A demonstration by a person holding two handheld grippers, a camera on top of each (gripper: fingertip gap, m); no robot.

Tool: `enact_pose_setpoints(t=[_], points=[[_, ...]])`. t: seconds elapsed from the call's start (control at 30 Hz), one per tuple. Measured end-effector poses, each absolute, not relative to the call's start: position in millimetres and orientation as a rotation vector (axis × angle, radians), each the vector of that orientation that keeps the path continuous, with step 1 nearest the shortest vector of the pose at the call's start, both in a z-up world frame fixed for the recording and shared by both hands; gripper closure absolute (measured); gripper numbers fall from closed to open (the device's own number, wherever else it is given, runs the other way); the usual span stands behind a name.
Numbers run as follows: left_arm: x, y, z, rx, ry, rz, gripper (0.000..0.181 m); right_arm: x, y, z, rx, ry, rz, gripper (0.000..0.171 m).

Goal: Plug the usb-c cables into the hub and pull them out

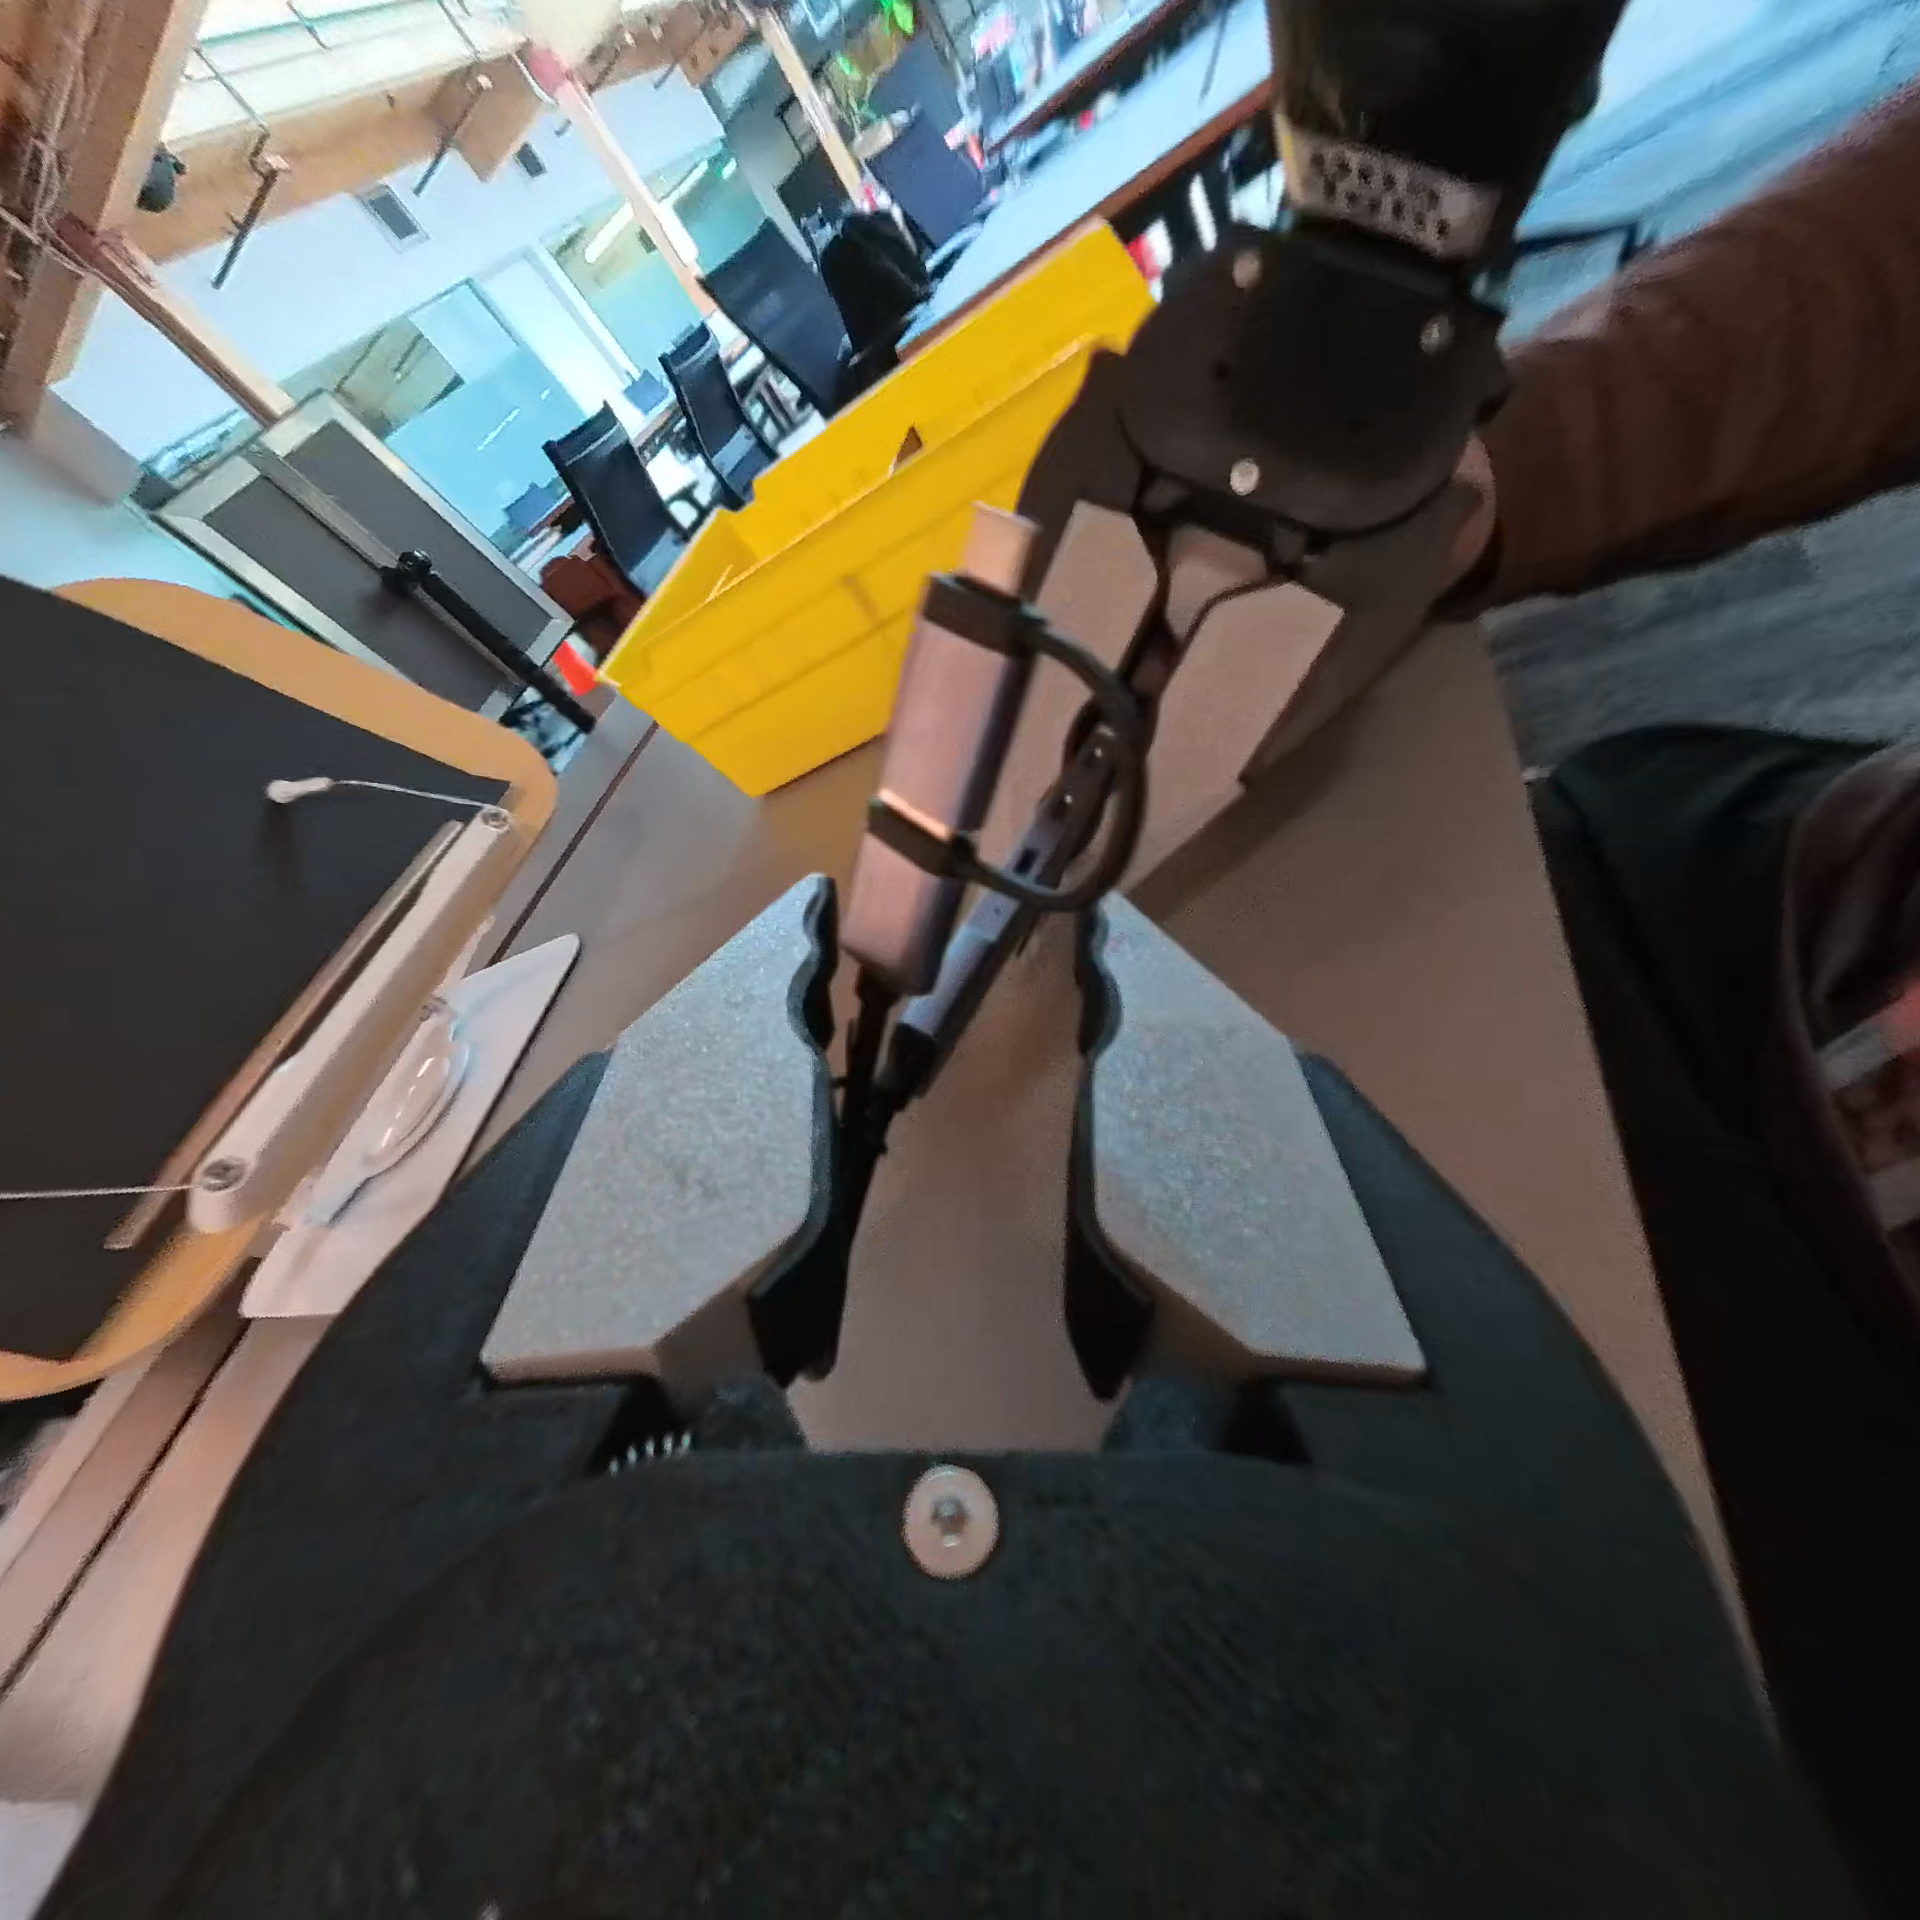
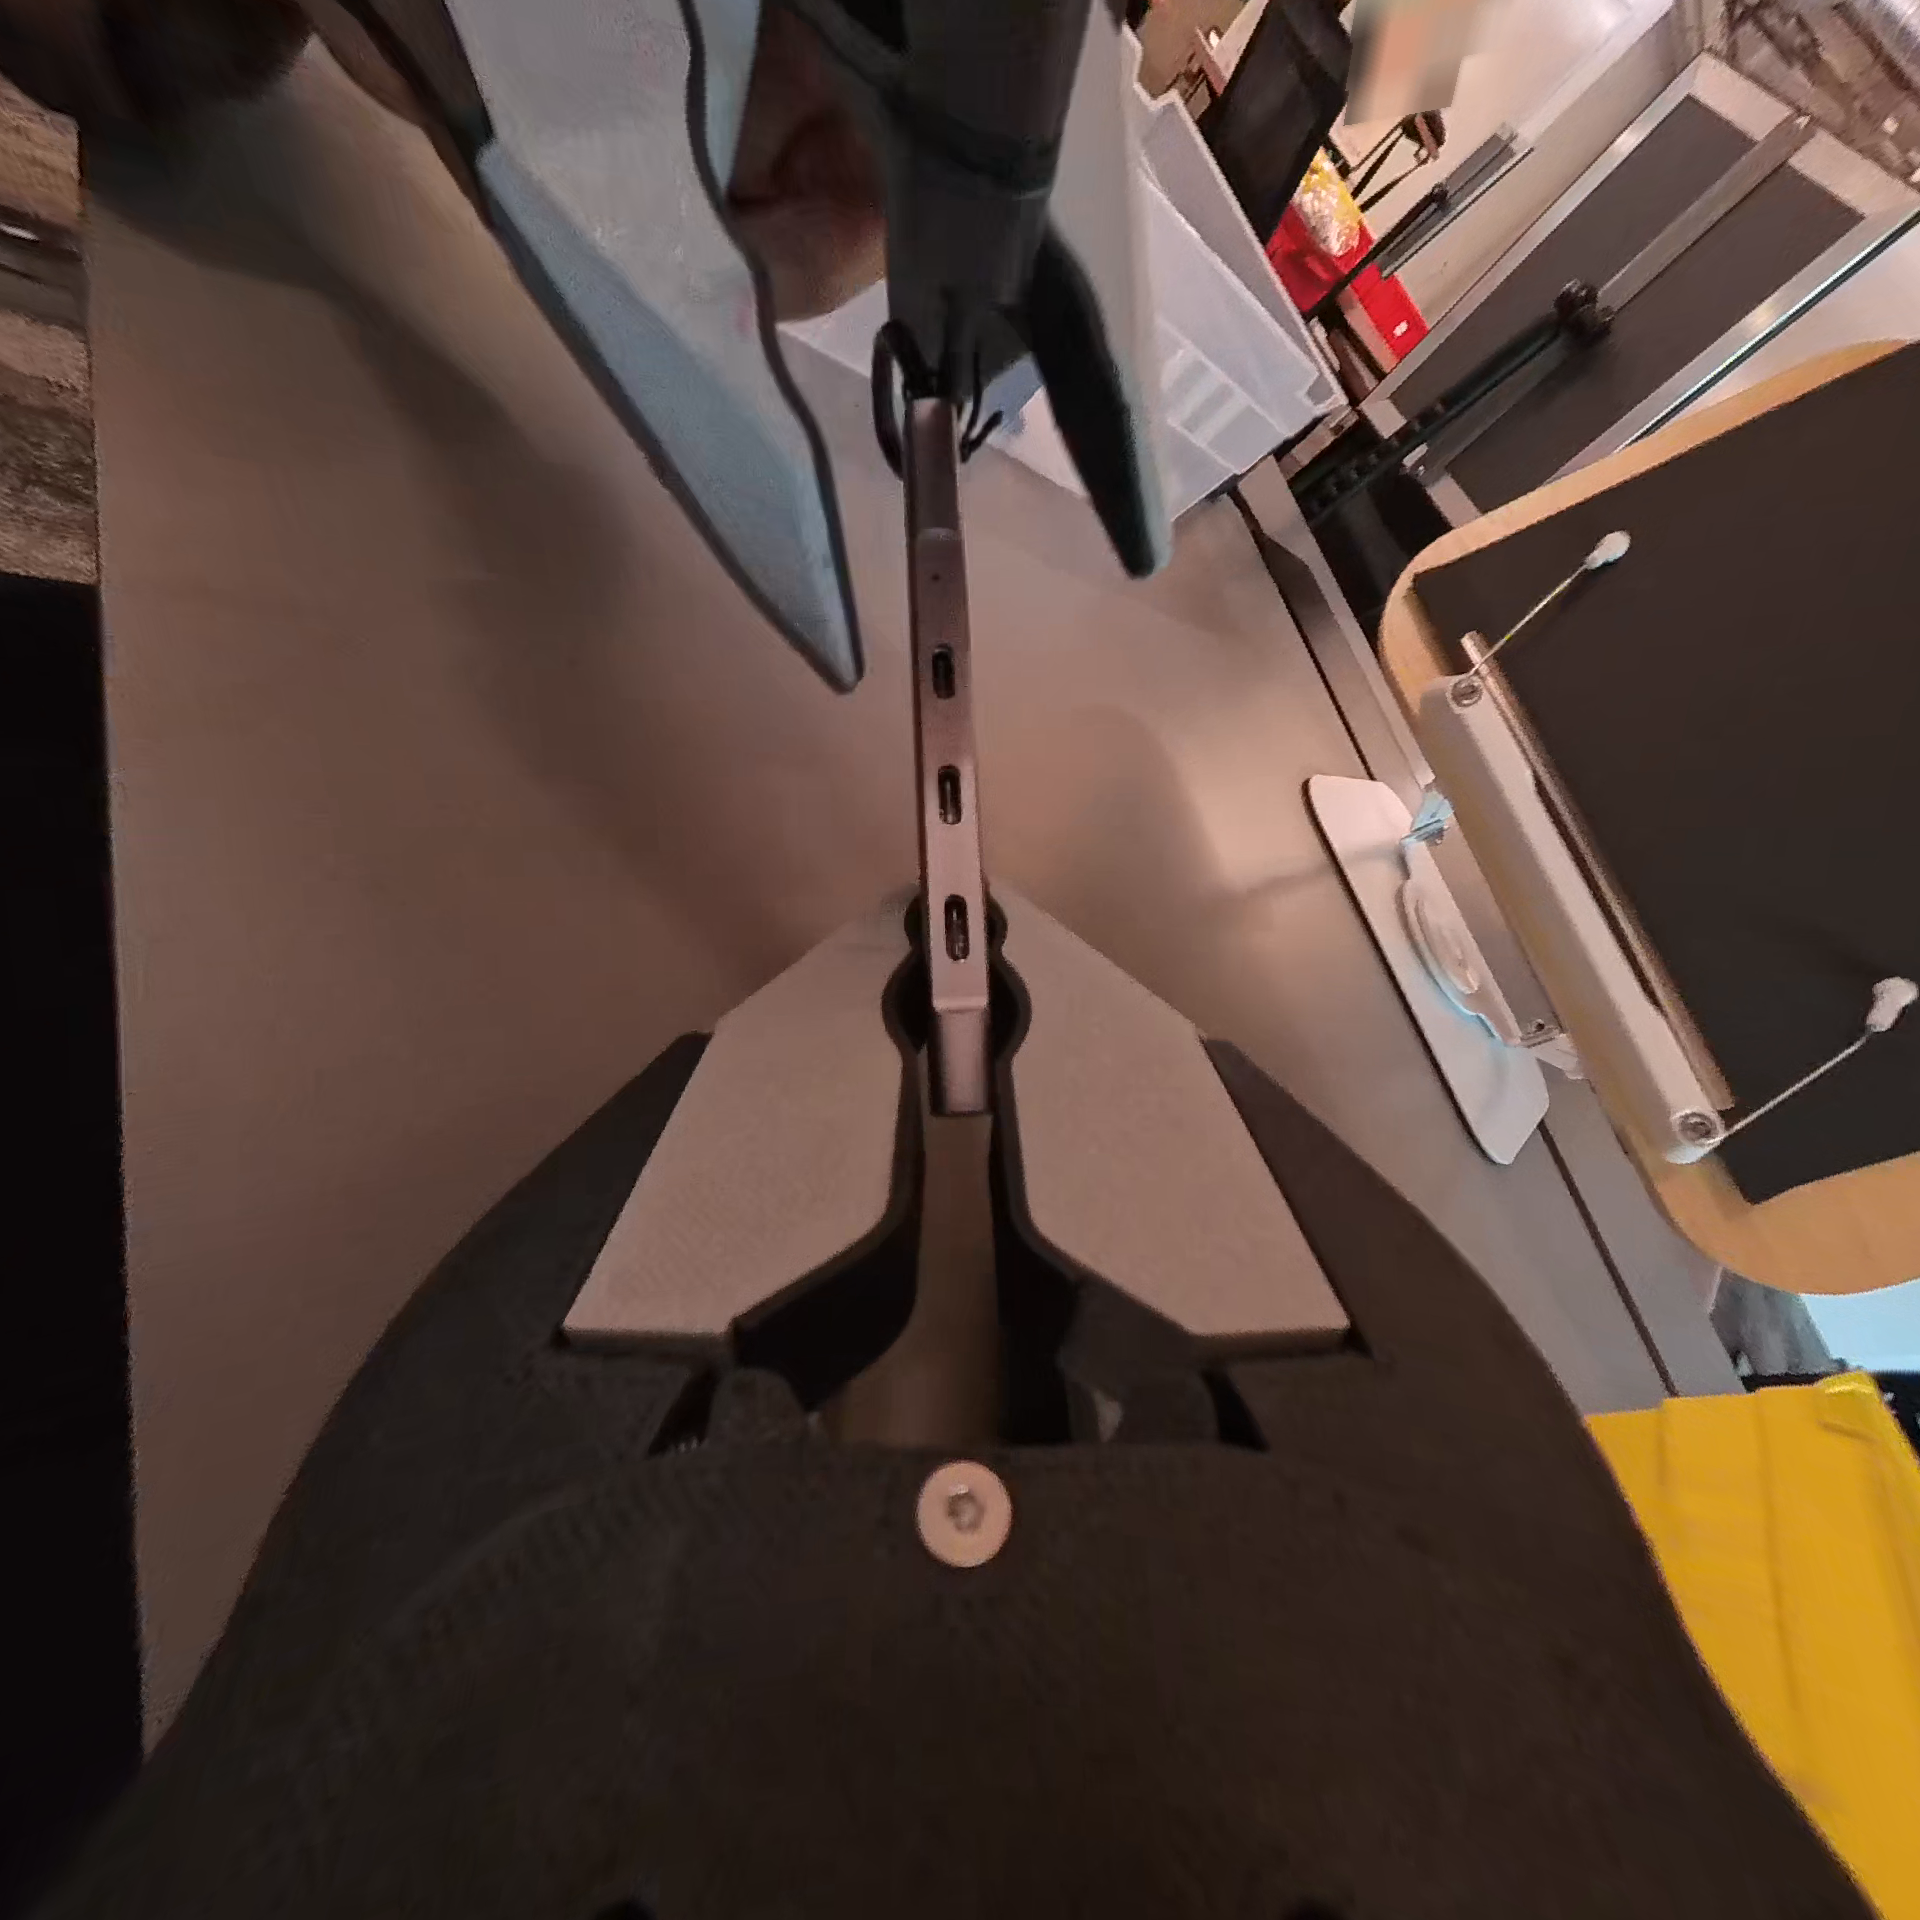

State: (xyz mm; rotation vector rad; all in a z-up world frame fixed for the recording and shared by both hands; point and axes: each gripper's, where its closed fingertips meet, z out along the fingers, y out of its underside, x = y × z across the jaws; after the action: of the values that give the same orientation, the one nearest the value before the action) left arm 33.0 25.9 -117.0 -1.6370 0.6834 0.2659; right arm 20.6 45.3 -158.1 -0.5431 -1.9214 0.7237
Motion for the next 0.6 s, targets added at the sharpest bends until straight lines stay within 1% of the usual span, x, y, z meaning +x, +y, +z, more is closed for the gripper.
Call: enact_pose_setpoints(t=[0.1,0.17,0.23,0.37,0.6], points=[[28,26,-132,-1.680,0.759,0.397,0.139,20,46,-157,-0.470,-1.910,0.678,0.169],[27,26,-132,-1.673,0.764,0.433,0.149,21,44,-158,-0.444,-1.915,0.676,0.169],[33,25,-129,-1.641,0.773,0.387,0.158,22,40,-156,-0.435,-1.919,0.705,0.168],[48,24,-133,-1.622,0.802,0.256,0.170,25,40,-154,-0.461,-1.928,0.768,0.165],[58,25,-131,-1.584,0.803,0.212,0.172,31,35,-152,-0.491,-1.968,0.888,0.163]])
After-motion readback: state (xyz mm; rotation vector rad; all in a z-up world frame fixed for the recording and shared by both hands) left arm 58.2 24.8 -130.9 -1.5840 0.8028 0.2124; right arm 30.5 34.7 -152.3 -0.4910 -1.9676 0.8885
